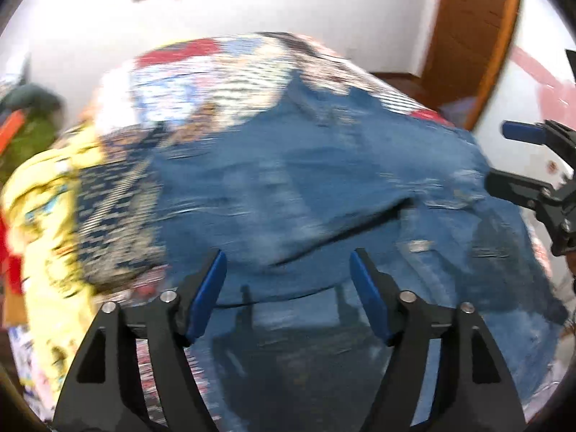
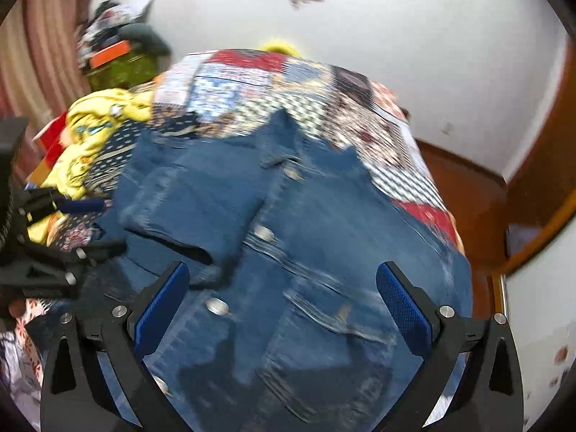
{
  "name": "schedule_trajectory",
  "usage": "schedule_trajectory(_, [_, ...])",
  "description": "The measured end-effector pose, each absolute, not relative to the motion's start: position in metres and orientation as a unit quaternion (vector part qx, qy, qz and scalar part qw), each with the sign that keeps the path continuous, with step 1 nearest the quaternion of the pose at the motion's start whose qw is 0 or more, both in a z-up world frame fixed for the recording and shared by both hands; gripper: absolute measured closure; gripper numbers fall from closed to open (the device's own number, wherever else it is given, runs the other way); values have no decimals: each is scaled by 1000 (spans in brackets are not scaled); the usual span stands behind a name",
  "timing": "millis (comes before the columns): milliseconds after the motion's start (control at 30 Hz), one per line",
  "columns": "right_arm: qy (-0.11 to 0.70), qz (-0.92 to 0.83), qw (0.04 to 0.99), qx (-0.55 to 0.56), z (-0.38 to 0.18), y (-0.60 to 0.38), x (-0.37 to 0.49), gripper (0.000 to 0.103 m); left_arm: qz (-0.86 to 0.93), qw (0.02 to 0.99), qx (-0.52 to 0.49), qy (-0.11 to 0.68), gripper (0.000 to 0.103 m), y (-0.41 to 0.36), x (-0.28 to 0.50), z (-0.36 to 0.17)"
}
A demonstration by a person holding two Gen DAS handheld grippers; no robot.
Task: Fold large clothes
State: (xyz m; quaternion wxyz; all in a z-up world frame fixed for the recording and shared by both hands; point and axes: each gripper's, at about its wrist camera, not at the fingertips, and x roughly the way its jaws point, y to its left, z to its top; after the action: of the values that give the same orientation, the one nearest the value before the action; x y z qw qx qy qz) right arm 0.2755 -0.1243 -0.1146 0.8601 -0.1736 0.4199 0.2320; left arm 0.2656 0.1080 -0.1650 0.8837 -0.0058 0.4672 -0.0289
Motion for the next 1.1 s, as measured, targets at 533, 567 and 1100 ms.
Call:
schedule_trajectory(533, [462,325,770,-295,-187,17,281,3,76,859,-101,495,31,226,212,-211])
schedule_trajectory(567, [464,327,768,-298,-190,19,280,8,76,859,-103,496,32,227,210,-213])
schedule_trajectory(1100, [469,369,764,-243,-175,12,286,85,62,853,-107,507,31,213,245,-231])
